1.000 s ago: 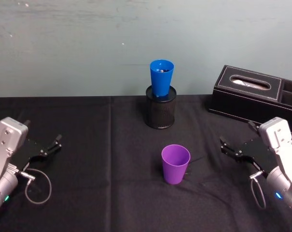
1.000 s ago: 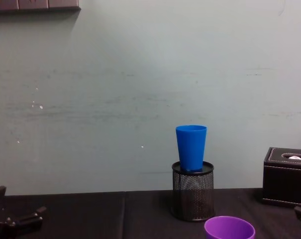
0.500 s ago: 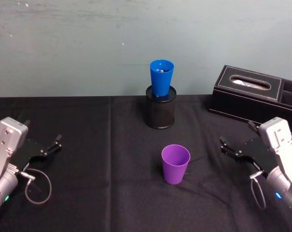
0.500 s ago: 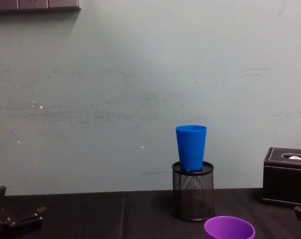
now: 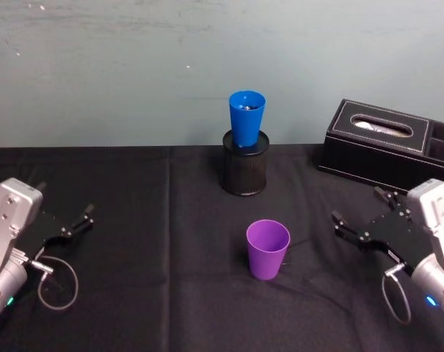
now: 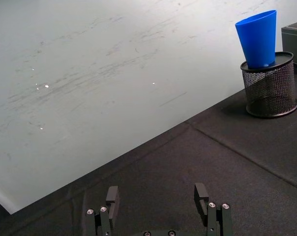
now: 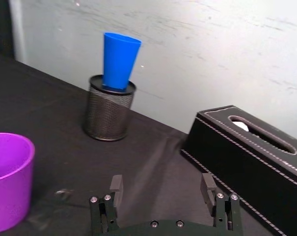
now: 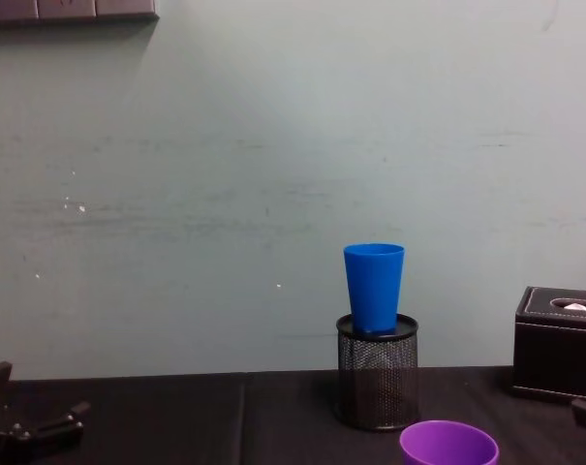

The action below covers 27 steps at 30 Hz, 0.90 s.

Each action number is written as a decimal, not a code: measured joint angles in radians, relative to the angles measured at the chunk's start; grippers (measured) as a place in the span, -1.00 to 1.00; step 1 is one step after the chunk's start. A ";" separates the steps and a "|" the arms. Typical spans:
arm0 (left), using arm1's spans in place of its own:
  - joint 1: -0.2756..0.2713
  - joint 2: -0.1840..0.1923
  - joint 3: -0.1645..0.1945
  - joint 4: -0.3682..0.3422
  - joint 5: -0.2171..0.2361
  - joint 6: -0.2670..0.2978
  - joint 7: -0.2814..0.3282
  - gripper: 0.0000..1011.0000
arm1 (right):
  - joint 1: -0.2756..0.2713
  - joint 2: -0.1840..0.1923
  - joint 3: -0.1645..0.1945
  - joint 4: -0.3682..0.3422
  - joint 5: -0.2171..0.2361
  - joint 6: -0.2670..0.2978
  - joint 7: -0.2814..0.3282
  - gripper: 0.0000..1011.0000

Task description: Pick up one cup with a gripper and tap it against the other cup.

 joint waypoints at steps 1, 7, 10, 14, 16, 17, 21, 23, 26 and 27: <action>0.000 0.000 0.000 0.000 0.000 0.000 0.000 0.98 | -0.012 0.007 0.009 -0.013 0.015 0.000 0.018 0.98; 0.000 0.000 0.000 0.000 0.000 0.000 0.000 0.98 | -0.057 0.041 0.041 -0.058 0.095 0.012 0.110 0.98; 0.000 0.000 0.000 0.000 0.000 0.000 0.000 0.98 | -0.082 0.068 0.058 -0.073 0.158 0.025 0.194 0.98; 0.000 0.000 0.000 0.000 0.000 0.000 0.000 0.98 | -0.108 0.100 0.068 -0.078 0.222 0.031 0.310 0.98; 0.000 0.000 0.000 0.000 0.000 0.000 0.000 0.98 | -0.118 0.113 0.066 -0.075 0.241 0.022 0.372 0.98; 0.000 0.000 0.000 0.000 0.000 0.000 0.000 0.98 | -0.121 0.115 0.065 -0.072 0.246 0.019 0.392 0.98; 0.000 0.000 0.000 0.000 0.000 0.000 0.000 0.98 | -0.123 0.116 0.054 -0.057 0.253 0.007 0.457 0.98; 0.000 0.000 0.000 0.000 0.000 0.000 0.000 0.98 | -0.119 0.110 0.045 -0.045 0.251 -0.005 0.493 0.98; 0.000 0.000 0.000 0.000 0.000 0.000 0.000 0.98 | -0.110 0.098 0.032 -0.033 0.243 -0.021 0.531 0.98; 0.000 0.000 0.000 0.000 0.000 0.000 0.000 0.98 | -0.108 0.094 0.030 -0.030 0.241 -0.026 0.539 0.98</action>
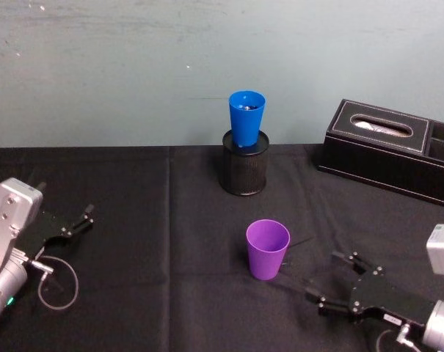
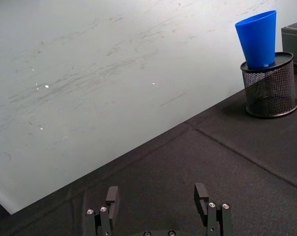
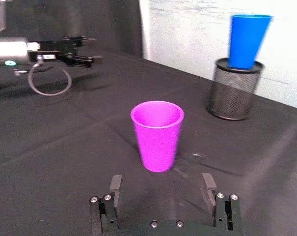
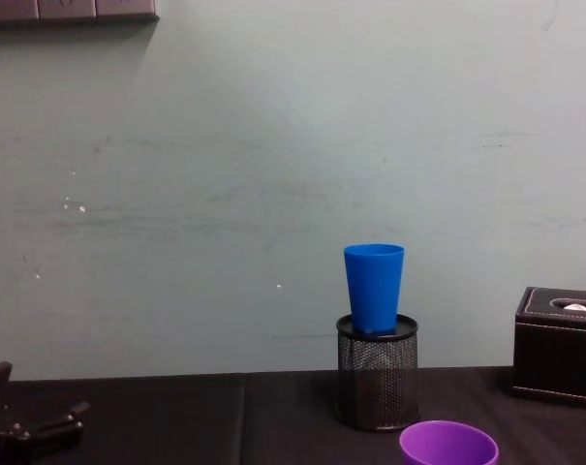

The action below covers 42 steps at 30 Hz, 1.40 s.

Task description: Pick up one cup with a gripper and tap it against the other cup.

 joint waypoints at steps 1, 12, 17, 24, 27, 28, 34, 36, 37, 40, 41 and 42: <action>0.000 0.000 0.000 0.000 0.000 0.000 0.000 0.98 | 0.003 -0.004 -0.003 0.003 -0.003 -0.004 0.007 0.98; 0.000 0.000 0.000 0.000 0.000 0.000 0.000 0.98 | 0.054 -0.087 -0.030 0.064 -0.059 -0.047 0.044 0.98; 0.000 0.000 0.000 0.000 0.000 0.000 0.000 0.98 | 0.077 -0.121 -0.035 0.089 -0.082 -0.057 0.044 0.98; 0.000 0.000 0.000 0.000 0.000 0.000 0.000 0.98 | 0.102 -0.162 -0.036 0.122 -0.107 -0.066 0.050 0.98; 0.000 0.000 0.000 0.000 0.000 0.000 0.000 0.98 | 0.112 -0.174 -0.036 0.132 -0.114 -0.066 0.051 0.98; 0.000 0.000 0.000 0.000 0.000 0.000 0.000 0.98 | 0.115 -0.177 -0.036 0.135 -0.116 -0.066 0.052 0.98; 0.000 0.000 0.000 0.000 0.000 0.000 0.000 0.98 | 0.140 -0.203 -0.035 0.158 -0.127 -0.065 0.055 0.98; 0.000 0.000 0.000 0.000 0.000 0.000 0.000 0.98 | 0.144 -0.208 -0.035 0.162 -0.130 -0.065 0.055 0.98; 0.000 0.000 0.000 0.000 0.000 0.000 0.000 0.98 | 0.147 -0.212 -0.035 0.165 -0.132 -0.064 0.054 0.98; 0.000 0.000 0.000 0.000 0.000 0.000 0.000 0.98 | 0.153 -0.221 -0.035 0.171 -0.135 -0.061 0.053 0.98; 0.000 0.000 0.000 0.000 0.000 0.000 0.000 0.98 | 0.154 -0.223 -0.035 0.173 -0.136 -0.061 0.053 0.98; 0.000 0.000 0.000 0.000 0.000 0.000 0.000 0.98 | 0.156 -0.228 -0.035 0.176 -0.137 -0.059 0.050 0.98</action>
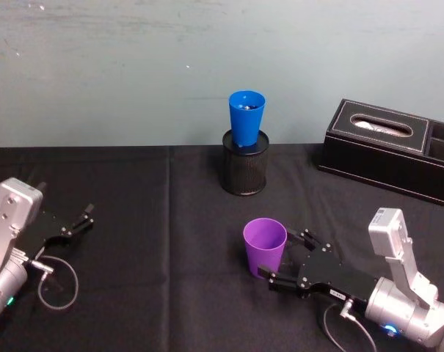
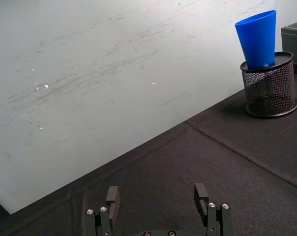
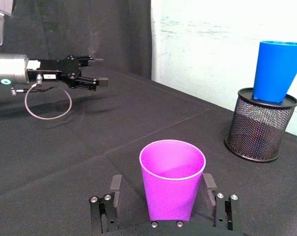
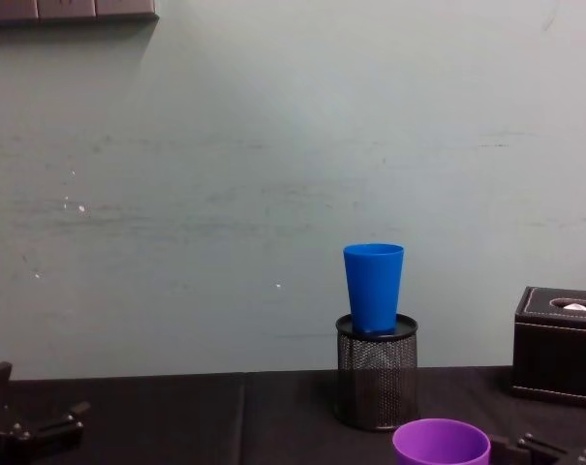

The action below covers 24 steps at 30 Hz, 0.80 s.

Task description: Pick up one cup with a gripper and tap it against the other cup.

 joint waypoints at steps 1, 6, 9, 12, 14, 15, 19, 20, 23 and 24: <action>0.000 0.000 0.000 0.000 0.000 0.000 0.000 0.98 | 0.001 -0.002 0.000 0.002 -0.001 0.001 -0.001 0.98; 0.000 0.000 0.000 0.000 0.000 0.000 0.000 0.98 | 0.005 -0.014 0.001 0.010 -0.006 0.004 -0.008 0.98; 0.000 0.000 0.000 0.000 0.000 0.000 0.000 0.98 | 0.007 -0.020 0.003 0.016 -0.006 0.004 -0.013 0.98; 0.000 0.000 0.000 0.000 0.000 0.000 0.000 0.98 | 0.009 -0.025 0.006 0.019 -0.007 0.005 -0.018 0.98; 0.000 0.000 0.000 0.000 0.000 0.000 0.000 0.98 | 0.013 -0.032 0.008 0.027 -0.010 0.005 -0.023 0.98; 0.000 0.000 0.000 0.000 0.000 0.000 0.000 0.98 | 0.015 -0.034 0.008 0.029 -0.011 0.005 -0.025 0.98; 0.000 0.000 0.000 0.000 0.000 0.000 0.000 0.98 | 0.022 -0.042 0.008 0.037 -0.016 0.005 -0.026 0.98; 0.000 0.000 0.000 0.000 0.000 0.000 0.000 0.98 | 0.023 -0.044 0.008 0.039 -0.016 0.005 -0.027 0.98; 0.000 0.000 0.000 0.000 0.000 0.000 0.000 0.98 | 0.029 -0.050 0.006 0.044 -0.020 0.006 -0.027 0.98; 0.000 0.000 0.000 0.000 0.000 0.000 0.000 0.98 | 0.030 -0.052 0.005 0.046 -0.021 0.007 -0.028 0.98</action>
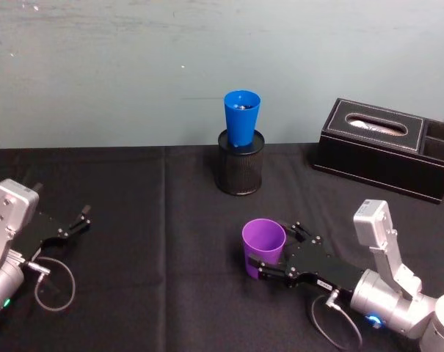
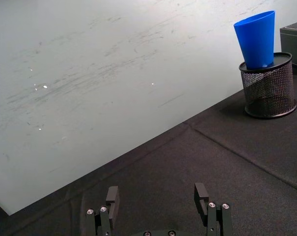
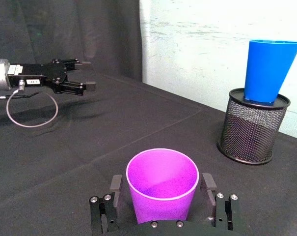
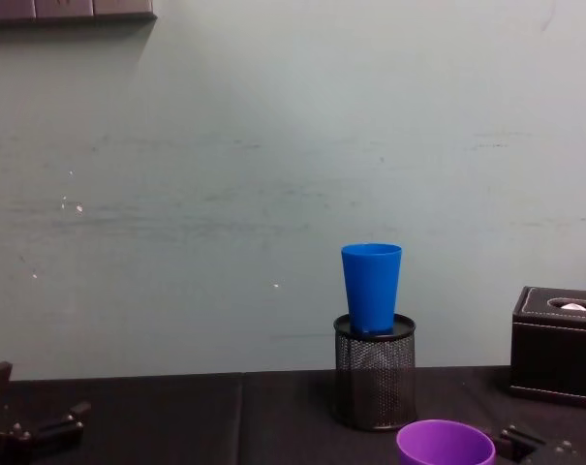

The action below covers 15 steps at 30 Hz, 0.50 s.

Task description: Pick up one cup with a gripper and tap it against the other cup.

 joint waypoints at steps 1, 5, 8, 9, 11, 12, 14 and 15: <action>0.000 0.000 0.000 0.000 0.000 0.000 0.000 0.98 | 0.003 -0.004 -0.001 0.003 -0.002 0.000 0.000 0.98; 0.000 0.000 0.000 0.000 0.000 0.000 0.000 0.98 | 0.010 -0.010 -0.004 0.008 -0.005 0.002 -0.002 0.98; 0.000 0.000 0.000 0.000 0.000 0.000 0.000 0.98 | 0.016 -0.016 -0.007 0.011 -0.011 0.005 -0.004 0.98; 0.000 0.000 0.000 0.000 0.000 0.000 0.000 0.98 | 0.016 -0.016 -0.007 0.011 -0.011 0.005 -0.004 0.98; 0.000 0.000 0.000 0.000 0.000 0.000 0.000 0.98 | 0.020 -0.019 -0.008 0.013 -0.013 0.007 -0.005 0.98; 0.000 0.000 0.000 0.000 0.000 0.000 0.000 0.98 | 0.022 -0.021 -0.009 0.014 -0.015 0.007 -0.006 0.98; 0.000 0.000 0.000 0.000 0.000 0.000 0.000 0.98 | 0.024 -0.023 -0.010 0.014 -0.019 0.009 -0.012 0.98; 0.000 0.000 0.000 0.000 0.000 0.000 0.000 0.98 | 0.024 -0.024 -0.010 0.015 -0.021 0.009 -0.014 0.98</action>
